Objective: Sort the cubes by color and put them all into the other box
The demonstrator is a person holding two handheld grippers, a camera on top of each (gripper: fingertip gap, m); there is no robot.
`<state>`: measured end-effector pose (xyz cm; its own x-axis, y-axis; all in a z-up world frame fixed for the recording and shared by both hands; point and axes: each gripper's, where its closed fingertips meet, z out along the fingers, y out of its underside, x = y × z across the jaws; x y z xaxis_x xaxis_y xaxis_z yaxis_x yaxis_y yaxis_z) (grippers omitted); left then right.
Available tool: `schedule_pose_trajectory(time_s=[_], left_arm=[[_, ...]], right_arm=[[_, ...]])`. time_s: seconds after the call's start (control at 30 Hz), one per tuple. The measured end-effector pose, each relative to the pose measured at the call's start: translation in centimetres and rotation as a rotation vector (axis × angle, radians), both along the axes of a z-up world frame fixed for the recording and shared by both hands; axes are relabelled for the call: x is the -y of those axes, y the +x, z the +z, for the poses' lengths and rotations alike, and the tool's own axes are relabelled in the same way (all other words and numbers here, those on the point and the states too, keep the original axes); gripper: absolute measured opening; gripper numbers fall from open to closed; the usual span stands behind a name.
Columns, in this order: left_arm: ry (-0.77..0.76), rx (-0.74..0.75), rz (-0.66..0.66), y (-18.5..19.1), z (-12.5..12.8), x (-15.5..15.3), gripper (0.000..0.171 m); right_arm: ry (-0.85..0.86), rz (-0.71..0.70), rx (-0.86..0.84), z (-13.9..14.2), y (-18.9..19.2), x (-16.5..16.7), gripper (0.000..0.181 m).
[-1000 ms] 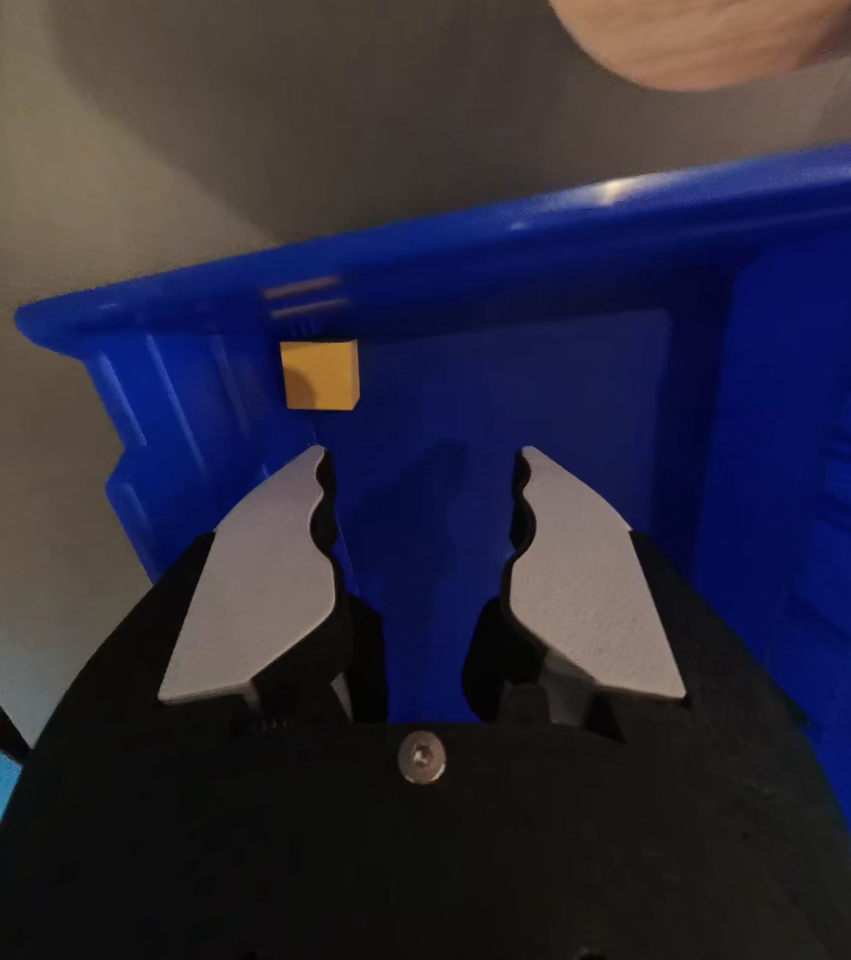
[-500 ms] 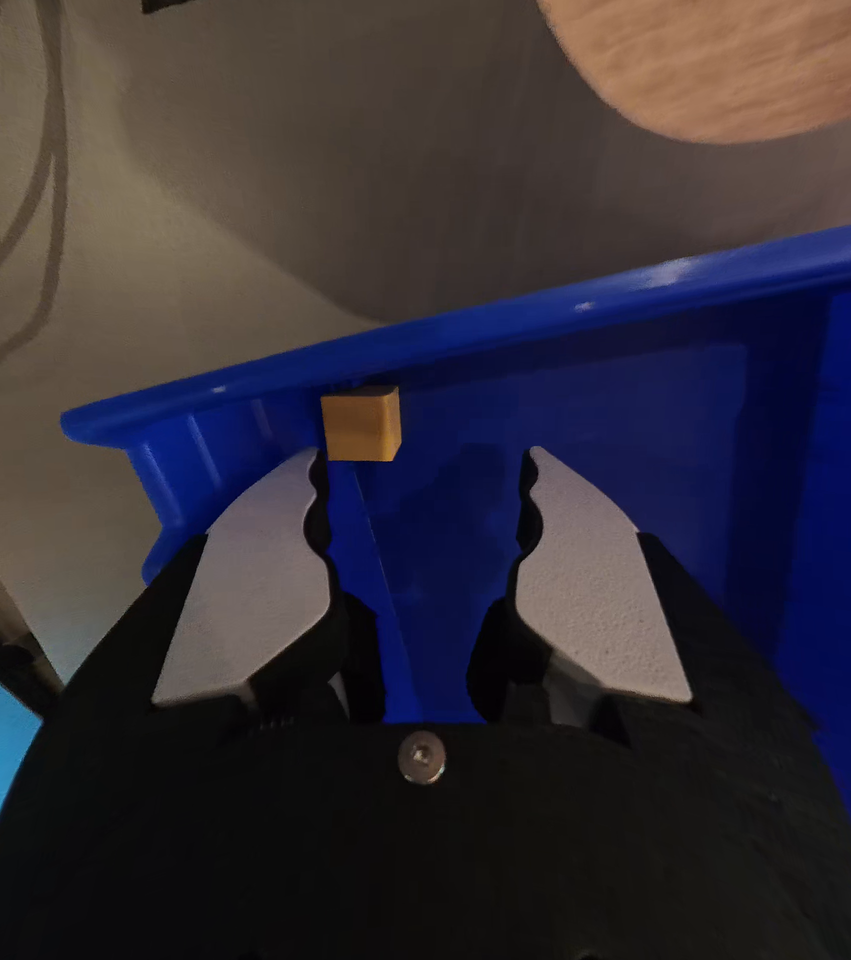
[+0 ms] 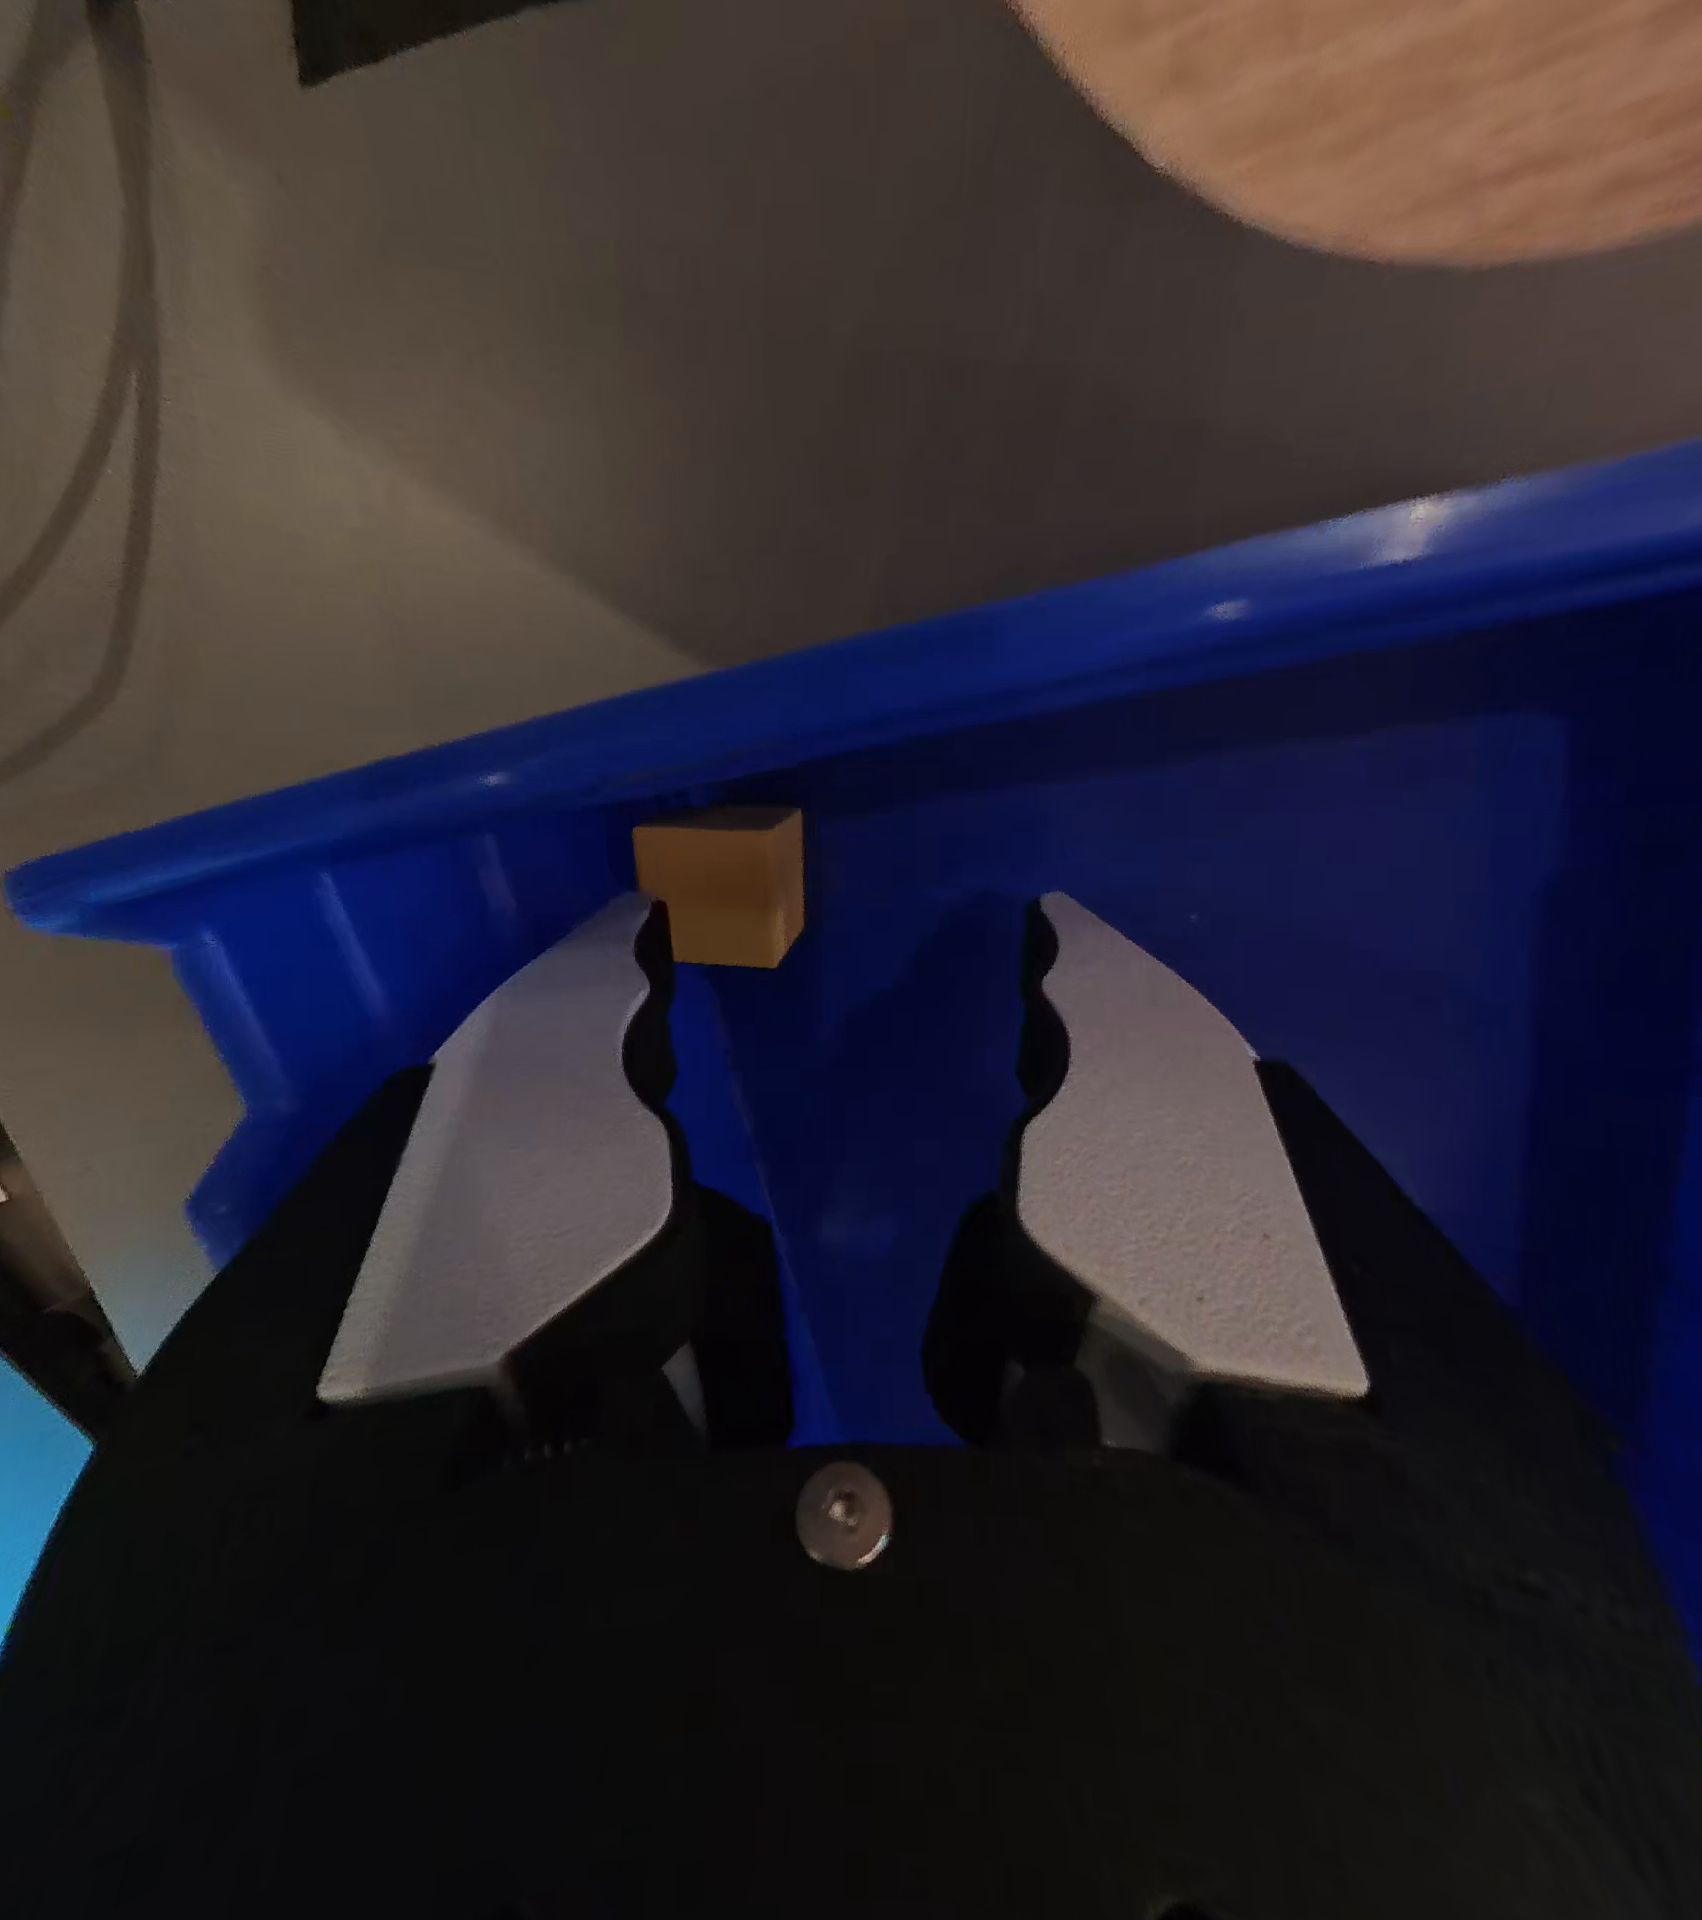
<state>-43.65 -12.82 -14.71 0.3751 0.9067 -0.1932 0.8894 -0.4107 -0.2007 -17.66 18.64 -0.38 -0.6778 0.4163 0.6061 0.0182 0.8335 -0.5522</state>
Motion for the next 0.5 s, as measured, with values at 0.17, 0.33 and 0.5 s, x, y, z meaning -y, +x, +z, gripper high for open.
schedule_pose_trajectory(time_s=[0.17,0.33,0.5], left_arm=[[-0.003,0.033,-0.018,0.7,0.0,-0.2,0.068],[0.053,0.08,-0.041,2.1,0.3,-1.0,0.063],[0.118,0.087,-0.042,2.5,1.0,-1.6,0.061]], right_arm=[[0.001,0.005,-0.004,0.2,-0.1,0.1,0.025],[-0.003,0.011,-0.016,0.7,-0.4,0.5,0.025],[0.005,0.015,-0.019,0.8,-0.5,1.1,0.025]])
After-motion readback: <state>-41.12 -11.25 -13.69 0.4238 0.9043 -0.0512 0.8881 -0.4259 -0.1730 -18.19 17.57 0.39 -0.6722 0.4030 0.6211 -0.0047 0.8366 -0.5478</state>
